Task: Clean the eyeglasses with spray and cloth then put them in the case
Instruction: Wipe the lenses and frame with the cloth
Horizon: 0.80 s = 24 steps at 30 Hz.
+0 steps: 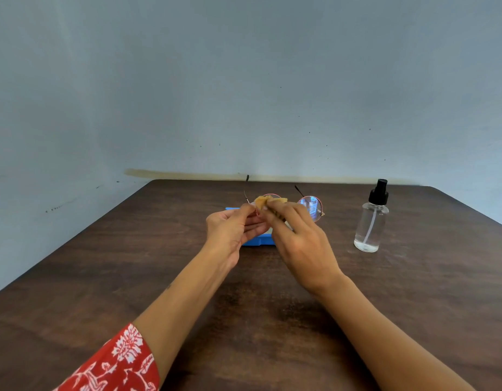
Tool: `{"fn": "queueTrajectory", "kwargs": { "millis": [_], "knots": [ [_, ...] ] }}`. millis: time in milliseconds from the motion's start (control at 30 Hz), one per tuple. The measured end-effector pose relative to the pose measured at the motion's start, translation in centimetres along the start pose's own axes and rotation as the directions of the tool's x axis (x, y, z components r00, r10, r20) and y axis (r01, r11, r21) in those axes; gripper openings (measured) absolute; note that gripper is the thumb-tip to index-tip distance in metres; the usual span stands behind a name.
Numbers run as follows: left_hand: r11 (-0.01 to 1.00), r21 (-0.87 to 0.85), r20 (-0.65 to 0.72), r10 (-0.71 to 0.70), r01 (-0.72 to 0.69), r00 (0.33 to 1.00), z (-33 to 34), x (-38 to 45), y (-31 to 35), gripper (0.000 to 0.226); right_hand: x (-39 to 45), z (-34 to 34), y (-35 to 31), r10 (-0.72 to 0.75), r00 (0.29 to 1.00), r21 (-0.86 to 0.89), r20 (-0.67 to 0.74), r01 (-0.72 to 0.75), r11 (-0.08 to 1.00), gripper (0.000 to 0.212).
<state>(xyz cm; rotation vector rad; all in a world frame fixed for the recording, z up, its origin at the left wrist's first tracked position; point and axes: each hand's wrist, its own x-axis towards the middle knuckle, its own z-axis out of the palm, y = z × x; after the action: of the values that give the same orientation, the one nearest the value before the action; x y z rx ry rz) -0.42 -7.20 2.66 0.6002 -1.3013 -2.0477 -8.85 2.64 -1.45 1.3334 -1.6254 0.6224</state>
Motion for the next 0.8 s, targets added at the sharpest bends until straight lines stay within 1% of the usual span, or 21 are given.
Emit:
{"fn": "queueTrajectory", "kwargs": {
  "millis": [100,200,267,367,433,500,700,800],
  "knots": [
    [1.0,-0.012,-0.007,0.013,-0.013,1.0,-0.26,0.16,0.23,0.009,-0.09,0.07,-0.15,-0.01,1.0,0.017,0.029,0.009,1.0,0.033],
    [1.0,-0.001,-0.007,0.002,-0.002,1.0,-0.23,0.28,0.22,0.011,0.07,-0.34,0.46,0.07,0.997,0.0,-0.018,-0.07,0.998,0.036],
    [1.0,0.02,0.002,-0.008,0.008,1.0,-0.1,0.14,0.08,0.011,0.12,-0.58,0.67,0.094,0.995,-0.018,-0.044,-0.095,0.995,0.038],
    [1.0,0.023,0.014,-0.013,0.013,1.0,0.14,-0.06,-0.11,0.011,0.14,-0.44,0.3,0.058,0.998,0.002,-0.026,-0.058,0.998,0.035],
    [1.0,0.011,0.004,0.005,-0.005,1.0,0.15,-0.07,-0.09,0.011,0.12,-0.14,-0.09,0.016,1.0,0.048,0.01,-0.016,0.999,0.032],
    [1.0,0.003,-0.009,0.016,-0.016,1.0,-0.07,0.15,0.0,0.011,0.03,0.03,-0.22,0.004,1.0,0.073,0.024,-0.006,0.997,0.031],
    [1.0,0.017,0.016,-0.001,0.0,1.0,-0.07,0.04,0.15,0.014,0.45,-0.6,0.62,0.111,0.989,-0.025,-0.1,-0.114,0.993,0.037],
    [1.0,0.0,0.023,0.013,-0.013,1.0,0.17,-0.21,0.1,0.011,0.45,-0.37,0.02,0.048,0.997,0.002,-0.064,-0.047,0.999,0.036]
  ]
}}
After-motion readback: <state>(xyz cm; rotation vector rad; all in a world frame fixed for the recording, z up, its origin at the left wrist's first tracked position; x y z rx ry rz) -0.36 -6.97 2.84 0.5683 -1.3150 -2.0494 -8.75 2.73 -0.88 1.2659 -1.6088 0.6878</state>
